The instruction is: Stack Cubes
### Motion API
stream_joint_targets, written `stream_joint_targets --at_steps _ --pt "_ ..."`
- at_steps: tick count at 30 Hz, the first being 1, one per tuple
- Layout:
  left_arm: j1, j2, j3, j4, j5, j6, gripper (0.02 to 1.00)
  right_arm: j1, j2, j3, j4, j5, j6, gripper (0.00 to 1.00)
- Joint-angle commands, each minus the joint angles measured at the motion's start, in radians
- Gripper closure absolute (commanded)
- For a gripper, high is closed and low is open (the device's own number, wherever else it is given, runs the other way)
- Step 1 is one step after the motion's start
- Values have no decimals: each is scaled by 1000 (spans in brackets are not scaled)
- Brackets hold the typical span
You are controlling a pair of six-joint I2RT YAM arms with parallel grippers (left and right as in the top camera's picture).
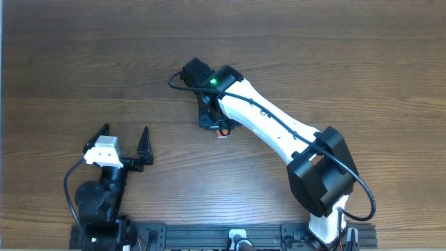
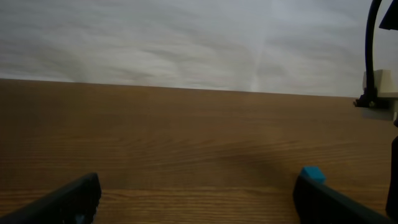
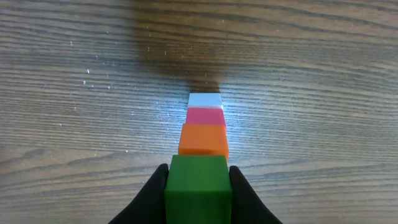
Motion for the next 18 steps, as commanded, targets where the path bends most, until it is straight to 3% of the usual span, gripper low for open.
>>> stream_joint_targets --at_steps 1,18 --pt "5 -7 -8 0 -2 12 18 -6 10 -10 5 -2 7 978" --pt "5 -7 -8 0 -2 12 20 -7 10 -23 15 3 6 978"
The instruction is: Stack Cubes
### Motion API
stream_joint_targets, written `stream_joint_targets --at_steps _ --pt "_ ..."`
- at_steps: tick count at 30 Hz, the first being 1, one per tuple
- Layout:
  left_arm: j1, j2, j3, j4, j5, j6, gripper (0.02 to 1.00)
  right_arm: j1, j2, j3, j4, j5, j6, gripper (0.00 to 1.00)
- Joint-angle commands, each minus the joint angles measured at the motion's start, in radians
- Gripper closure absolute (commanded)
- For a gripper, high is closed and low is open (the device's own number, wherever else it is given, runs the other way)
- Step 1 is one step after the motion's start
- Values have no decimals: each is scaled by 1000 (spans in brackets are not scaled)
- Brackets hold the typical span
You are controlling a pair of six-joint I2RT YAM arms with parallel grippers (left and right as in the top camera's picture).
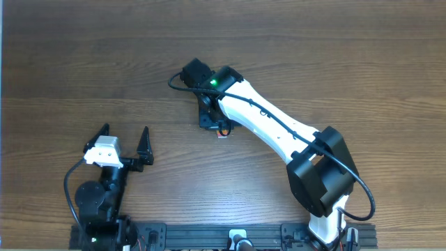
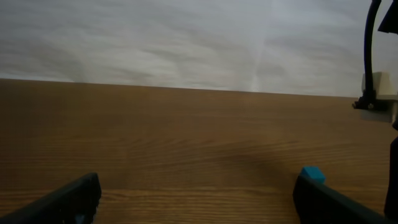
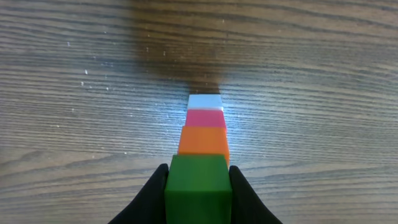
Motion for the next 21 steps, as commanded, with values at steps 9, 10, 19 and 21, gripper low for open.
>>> stream_joint_targets --at_steps 9,10,19,21 --pt "5 -7 -8 0 -1 12 18 -8 10 -12 3 10 7 978" --pt "5 -7 -8 0 -1 12 18 -8 10 -12 4 10 7 974" --pt "5 -7 -8 0 -1 12 18 -7 10 -13 3 10 7 932" --pt "5 -7 -8 0 -1 12 18 -7 10 -13 4 10 7 928"
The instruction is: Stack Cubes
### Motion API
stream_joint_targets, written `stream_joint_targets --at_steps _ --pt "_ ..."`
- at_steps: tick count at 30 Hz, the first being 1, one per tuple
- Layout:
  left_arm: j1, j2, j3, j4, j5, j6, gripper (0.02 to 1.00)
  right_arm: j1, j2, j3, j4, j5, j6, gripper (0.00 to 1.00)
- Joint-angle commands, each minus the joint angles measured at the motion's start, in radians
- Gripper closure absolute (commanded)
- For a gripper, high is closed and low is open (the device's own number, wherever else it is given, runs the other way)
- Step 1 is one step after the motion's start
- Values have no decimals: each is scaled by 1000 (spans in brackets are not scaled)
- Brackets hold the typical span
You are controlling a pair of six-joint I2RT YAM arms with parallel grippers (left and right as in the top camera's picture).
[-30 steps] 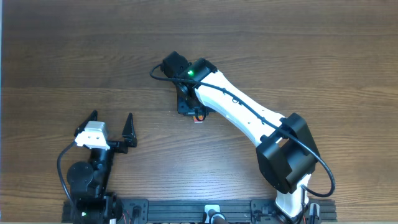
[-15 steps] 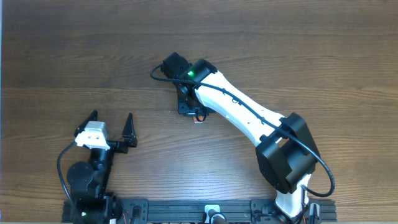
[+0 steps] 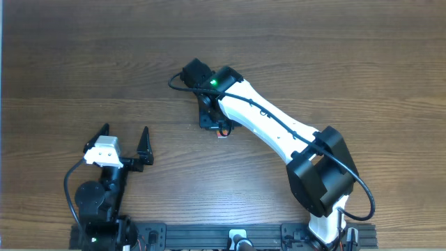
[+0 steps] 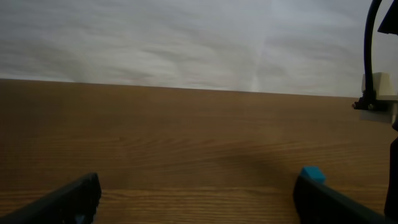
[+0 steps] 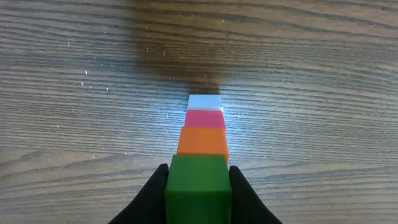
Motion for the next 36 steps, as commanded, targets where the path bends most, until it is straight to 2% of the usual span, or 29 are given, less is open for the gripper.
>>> stream_joint_targets --at_steps 1,7,17,31,36 --pt "5 -7 -8 0 -1 11 18 -7 10 -12 3 10 6 921" --pt "5 -7 -8 0 -1 11 18 -8 10 -12 3 10 6 838" --pt "5 -7 -8 0 -1 11 18 -7 10 -12 3 10 6 755" --pt "5 -7 -8 0 -1 11 18 -7 10 -12 2 10 6 733" --pt "5 -7 -8 0 -1 11 20 -7 10 -12 2 10 6 695"
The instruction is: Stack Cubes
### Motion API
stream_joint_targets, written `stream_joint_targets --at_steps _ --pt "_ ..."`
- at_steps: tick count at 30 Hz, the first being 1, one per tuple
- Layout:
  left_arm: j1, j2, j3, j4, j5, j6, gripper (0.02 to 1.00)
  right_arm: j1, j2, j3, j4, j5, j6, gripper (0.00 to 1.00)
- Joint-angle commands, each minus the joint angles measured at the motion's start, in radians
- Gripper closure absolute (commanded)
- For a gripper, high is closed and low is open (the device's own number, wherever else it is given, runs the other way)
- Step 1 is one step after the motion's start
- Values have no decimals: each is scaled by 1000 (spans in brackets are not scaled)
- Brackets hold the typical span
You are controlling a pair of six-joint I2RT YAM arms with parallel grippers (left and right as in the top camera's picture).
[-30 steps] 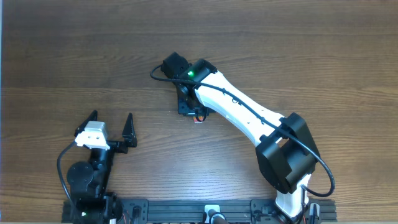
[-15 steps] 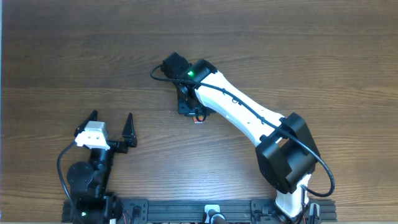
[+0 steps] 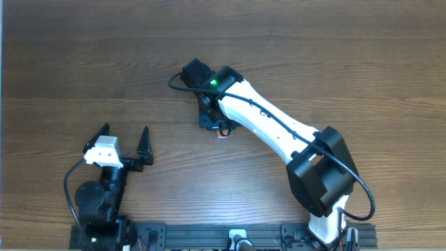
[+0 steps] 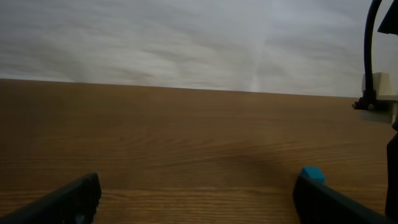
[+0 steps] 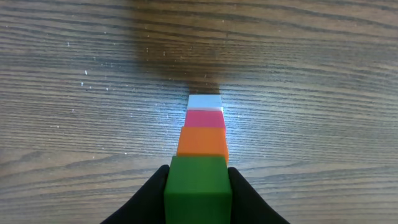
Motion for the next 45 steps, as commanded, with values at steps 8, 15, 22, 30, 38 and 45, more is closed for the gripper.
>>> stream_joint_targets --at_steps 8,15,22,30,38,45 --pt "5 -7 -8 0 -2 12 18 -7 10 -12 2 10 6 669" --pt "5 -7 -8 0 -2 12 20 -7 10 -12 3 11 5 540" --pt "5 -7 -8 0 -2 12 18 -7 10 -12 5 18 6 349" --pt "5 -7 -8 0 -2 12 18 -8 10 93 6 112 -58 86" --pt "5 -7 -8 0 -2 12 18 -71 116 402 -138 127 -138 51" --pt "5 -7 -8 0 -2 12 20 -112 257 506 -180 98 -161 71"
